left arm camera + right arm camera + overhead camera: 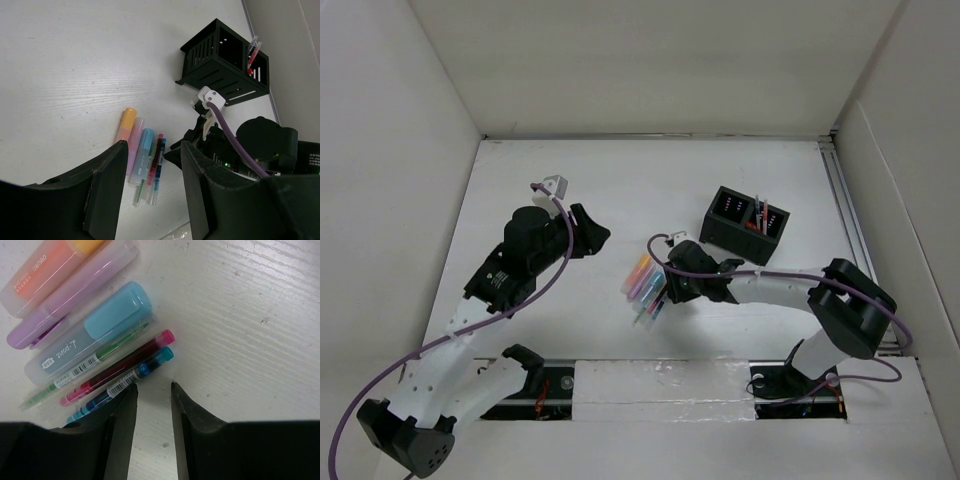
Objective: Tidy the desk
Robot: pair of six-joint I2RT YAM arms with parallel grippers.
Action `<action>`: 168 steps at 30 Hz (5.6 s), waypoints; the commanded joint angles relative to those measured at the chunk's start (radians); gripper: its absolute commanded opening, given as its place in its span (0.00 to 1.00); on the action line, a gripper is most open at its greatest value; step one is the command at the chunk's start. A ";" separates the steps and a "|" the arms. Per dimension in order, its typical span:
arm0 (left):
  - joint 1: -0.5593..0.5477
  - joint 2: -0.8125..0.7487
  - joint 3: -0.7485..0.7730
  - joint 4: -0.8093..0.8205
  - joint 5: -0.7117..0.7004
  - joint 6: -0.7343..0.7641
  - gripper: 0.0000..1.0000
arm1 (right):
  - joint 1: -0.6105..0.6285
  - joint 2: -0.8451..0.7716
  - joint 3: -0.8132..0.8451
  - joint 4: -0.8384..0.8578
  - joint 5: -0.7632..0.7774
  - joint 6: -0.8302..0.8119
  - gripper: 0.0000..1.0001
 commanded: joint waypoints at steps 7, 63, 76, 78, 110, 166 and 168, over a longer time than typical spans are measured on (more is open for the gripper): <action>-0.005 -0.021 -0.012 0.024 -0.003 0.006 0.43 | 0.016 -0.077 0.060 -0.090 0.069 -0.022 0.33; -0.005 0.056 0.029 0.097 0.050 -0.025 0.43 | -0.631 -0.467 0.132 0.328 -0.204 -0.694 0.00; -0.005 0.041 0.029 0.084 0.030 -0.043 0.43 | -0.865 -0.322 0.050 0.661 -0.570 -0.648 0.00; -0.005 0.036 0.024 0.084 0.029 -0.046 0.43 | -0.865 -0.350 -0.019 0.673 -0.540 -0.641 0.00; -0.005 -0.031 0.024 -0.016 -0.016 0.018 0.42 | -0.039 -0.246 -0.073 0.114 -0.040 -0.137 0.47; -0.005 -0.094 -0.038 -0.016 0.003 0.012 0.42 | 0.010 0.125 0.120 0.062 0.029 0.037 0.40; -0.005 -0.091 -0.037 -0.019 0.003 0.014 0.42 | 0.010 0.132 0.126 0.045 0.040 0.047 0.39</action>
